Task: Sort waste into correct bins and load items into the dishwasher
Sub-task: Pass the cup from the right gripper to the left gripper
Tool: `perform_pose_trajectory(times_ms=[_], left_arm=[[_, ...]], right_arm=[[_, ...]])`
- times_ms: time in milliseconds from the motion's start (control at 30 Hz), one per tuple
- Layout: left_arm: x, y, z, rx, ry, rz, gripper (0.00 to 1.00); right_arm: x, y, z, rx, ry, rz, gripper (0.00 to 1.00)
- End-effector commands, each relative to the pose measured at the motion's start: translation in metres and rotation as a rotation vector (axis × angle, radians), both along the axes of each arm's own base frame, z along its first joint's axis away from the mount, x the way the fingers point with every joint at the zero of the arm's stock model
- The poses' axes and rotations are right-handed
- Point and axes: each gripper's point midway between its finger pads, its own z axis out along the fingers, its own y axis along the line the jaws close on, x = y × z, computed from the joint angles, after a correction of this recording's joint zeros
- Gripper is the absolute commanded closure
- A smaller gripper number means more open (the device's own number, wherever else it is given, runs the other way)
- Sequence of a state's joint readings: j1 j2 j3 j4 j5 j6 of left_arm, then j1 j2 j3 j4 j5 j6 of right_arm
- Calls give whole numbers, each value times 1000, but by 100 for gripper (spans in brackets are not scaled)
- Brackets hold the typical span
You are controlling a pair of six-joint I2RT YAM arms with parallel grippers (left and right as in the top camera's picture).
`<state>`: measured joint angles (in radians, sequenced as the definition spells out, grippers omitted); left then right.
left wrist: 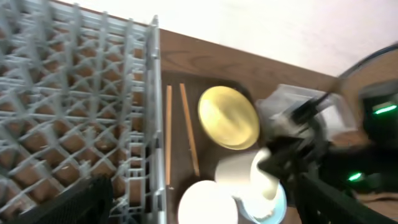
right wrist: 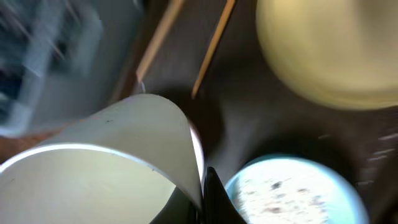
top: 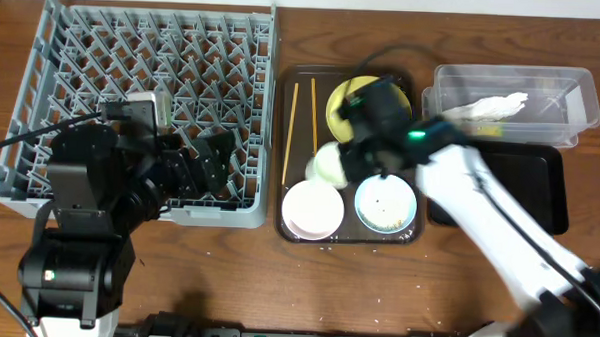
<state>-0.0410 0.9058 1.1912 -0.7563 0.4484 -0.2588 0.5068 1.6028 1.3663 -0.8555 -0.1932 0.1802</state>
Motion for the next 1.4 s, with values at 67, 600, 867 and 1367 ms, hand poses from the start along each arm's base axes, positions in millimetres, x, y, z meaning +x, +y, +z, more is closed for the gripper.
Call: perform_pose_trajectory(times_ms=[67, 600, 867, 1367], left_arm=[[-3, -34, 12, -175, 40, -162, 7], [-26, -100, 38, -548, 146, -714, 13], [-31, -110, 38, -544, 146, -758, 33], [-28, -109, 40, -527, 115, -755, 43]], right_arm=[[22, 9, 83, 384, -149, 133, 99], [-44, 66, 187, 949, -245, 746, 99], [-56, 86, 191, 944, -278, 806, 99], [-38, 84, 182, 883, -307, 716, 22]])
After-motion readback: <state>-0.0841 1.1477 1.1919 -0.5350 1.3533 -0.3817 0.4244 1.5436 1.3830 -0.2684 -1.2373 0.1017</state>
